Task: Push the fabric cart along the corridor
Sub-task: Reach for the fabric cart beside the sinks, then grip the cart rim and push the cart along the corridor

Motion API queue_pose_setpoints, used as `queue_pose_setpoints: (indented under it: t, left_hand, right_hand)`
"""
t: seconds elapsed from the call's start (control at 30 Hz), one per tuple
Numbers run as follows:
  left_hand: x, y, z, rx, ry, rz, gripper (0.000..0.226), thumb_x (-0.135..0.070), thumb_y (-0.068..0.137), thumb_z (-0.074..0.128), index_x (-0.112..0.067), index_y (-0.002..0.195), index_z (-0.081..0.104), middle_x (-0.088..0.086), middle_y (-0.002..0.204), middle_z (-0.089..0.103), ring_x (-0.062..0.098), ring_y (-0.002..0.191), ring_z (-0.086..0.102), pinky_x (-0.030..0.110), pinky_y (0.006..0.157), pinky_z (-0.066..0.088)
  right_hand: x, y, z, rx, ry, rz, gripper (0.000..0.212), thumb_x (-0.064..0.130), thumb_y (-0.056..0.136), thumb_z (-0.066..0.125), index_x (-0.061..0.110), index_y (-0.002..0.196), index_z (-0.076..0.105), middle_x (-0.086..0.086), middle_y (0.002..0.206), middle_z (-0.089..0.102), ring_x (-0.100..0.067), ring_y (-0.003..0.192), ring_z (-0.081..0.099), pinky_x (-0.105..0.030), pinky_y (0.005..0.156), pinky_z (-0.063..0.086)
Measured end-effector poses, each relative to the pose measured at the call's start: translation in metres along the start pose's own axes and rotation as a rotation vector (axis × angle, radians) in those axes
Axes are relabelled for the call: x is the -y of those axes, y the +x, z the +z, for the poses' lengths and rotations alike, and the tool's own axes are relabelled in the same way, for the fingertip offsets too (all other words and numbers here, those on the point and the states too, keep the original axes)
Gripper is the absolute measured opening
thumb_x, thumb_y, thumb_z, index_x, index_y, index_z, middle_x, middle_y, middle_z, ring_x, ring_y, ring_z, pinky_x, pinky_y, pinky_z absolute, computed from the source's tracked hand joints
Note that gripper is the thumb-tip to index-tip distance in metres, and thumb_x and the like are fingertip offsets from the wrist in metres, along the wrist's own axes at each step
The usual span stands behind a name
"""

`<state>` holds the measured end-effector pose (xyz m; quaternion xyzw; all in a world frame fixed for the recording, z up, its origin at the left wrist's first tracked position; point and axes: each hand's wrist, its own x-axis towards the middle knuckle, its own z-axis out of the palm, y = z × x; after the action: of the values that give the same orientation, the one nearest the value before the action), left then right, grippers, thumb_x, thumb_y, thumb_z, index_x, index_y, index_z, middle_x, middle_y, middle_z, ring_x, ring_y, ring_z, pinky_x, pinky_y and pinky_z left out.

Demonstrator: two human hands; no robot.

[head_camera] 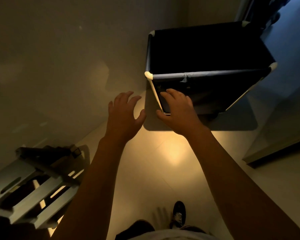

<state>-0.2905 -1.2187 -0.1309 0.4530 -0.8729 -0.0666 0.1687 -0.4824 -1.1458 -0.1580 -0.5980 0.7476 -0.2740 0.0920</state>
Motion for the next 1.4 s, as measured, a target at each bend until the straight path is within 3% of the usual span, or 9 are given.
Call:
queue_pose_setpoints:
  t: [0.3,0.47,1.0,1.4]
  left_hand:
    - [-0.022,0.071,0.029,0.013,-0.019,0.083,0.051,-0.045,0.091,0.057,-0.026,0.138,0.051,0.003,0.147,0.048,0.024,0.138,0.043,0.051,0.113,0.037]
    - [-0.024,0.126,0.053,0.036,-0.092,0.124,0.051,-0.044,0.091,0.056,-0.025,0.139,0.052,0.002,0.148,0.048,0.023,0.144,0.037,0.057,0.115,0.035]
    - [0.017,0.335,0.104,0.143,-0.223,0.311,0.05,-0.042,0.094,0.056,-0.024,0.14,0.052,0.0,0.149,0.046,0.023,0.145,0.035,0.06,0.117,0.03]
    - [0.02,0.398,0.146,0.219,-0.227,0.33,0.052,-0.041,0.096,0.054,-0.022,0.144,0.049,0.002,0.153,0.044,0.024,0.147,0.033,0.056,0.119,0.03]
  right_hand:
    - [-0.051,0.044,-0.012,-0.021,-0.012,0.069,0.068,0.052,0.091,0.056,0.026,0.151,0.037,-0.001,0.159,0.035,-0.023,0.15,0.029,-0.058,0.123,0.021]
    - [-0.077,0.08,-0.013,-0.044,-0.04,0.116,0.067,0.053,0.093,0.053,0.026,0.152,0.035,-0.001,0.16,0.034,-0.023,0.15,0.028,-0.058,0.123,0.023]
    - [-0.116,0.232,0.003,-0.101,-0.151,0.29,0.066,0.05,0.097,0.052,0.023,0.154,0.034,-0.002,0.161,0.032,-0.023,0.15,0.028,-0.054,0.123,0.024]
    - [-0.157,0.28,0.007,-0.12,-0.207,0.377,0.062,0.047,0.097,0.053,0.021,0.152,0.038,-0.002,0.159,0.036,-0.023,0.148,0.032,-0.052,0.122,0.028]
